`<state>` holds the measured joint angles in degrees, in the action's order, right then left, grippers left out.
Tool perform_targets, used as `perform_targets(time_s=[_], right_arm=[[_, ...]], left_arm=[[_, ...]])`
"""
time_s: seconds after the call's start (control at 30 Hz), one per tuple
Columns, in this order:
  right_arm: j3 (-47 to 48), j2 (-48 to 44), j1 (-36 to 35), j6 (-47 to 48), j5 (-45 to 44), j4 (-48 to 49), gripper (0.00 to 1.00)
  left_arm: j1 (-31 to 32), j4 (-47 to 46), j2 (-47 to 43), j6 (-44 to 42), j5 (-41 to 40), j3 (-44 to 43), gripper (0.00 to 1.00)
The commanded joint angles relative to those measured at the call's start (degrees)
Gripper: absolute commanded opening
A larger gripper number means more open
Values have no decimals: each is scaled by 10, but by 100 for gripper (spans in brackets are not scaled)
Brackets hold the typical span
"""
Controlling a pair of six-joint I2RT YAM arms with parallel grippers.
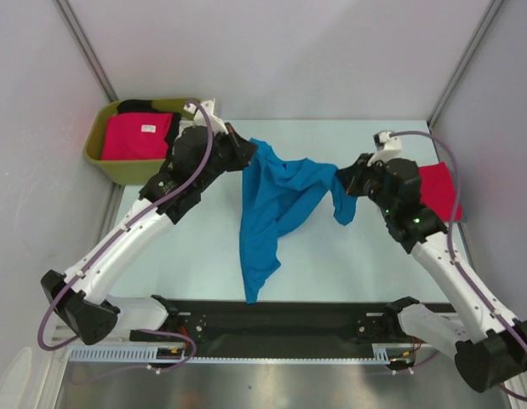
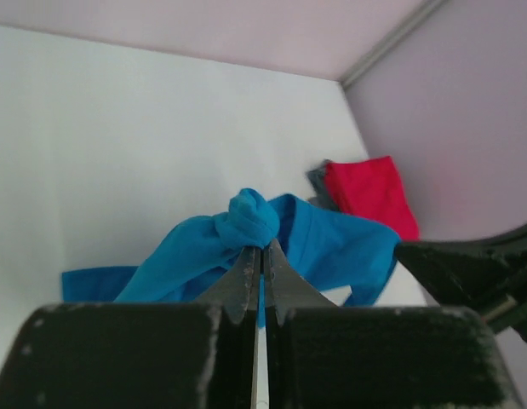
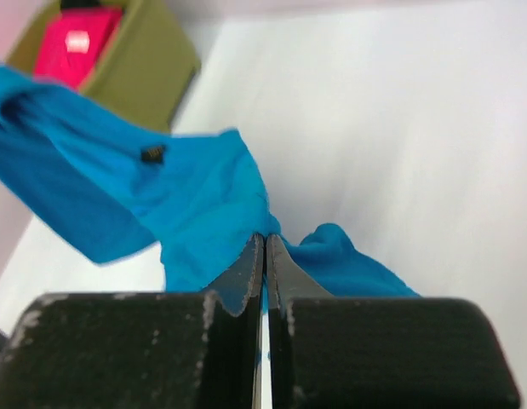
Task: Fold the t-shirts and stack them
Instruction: Flatten the tshirt out
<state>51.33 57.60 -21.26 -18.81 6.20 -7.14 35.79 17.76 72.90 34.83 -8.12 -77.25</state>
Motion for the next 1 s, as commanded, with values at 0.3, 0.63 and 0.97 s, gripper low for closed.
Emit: perform_targets(time_s=[0.3,0.63,0.97], right_arm=[[416,17,56,64,-199,-242,0],[674,228,104,25,-21,-279,0],[536,422,-46,40,53,-150,0]], left_arm=[[296,20,21,-58,26,-150,0],[355,137,-4,-42,-1,-311,6],[47,26,-155,79,222,221,1]])
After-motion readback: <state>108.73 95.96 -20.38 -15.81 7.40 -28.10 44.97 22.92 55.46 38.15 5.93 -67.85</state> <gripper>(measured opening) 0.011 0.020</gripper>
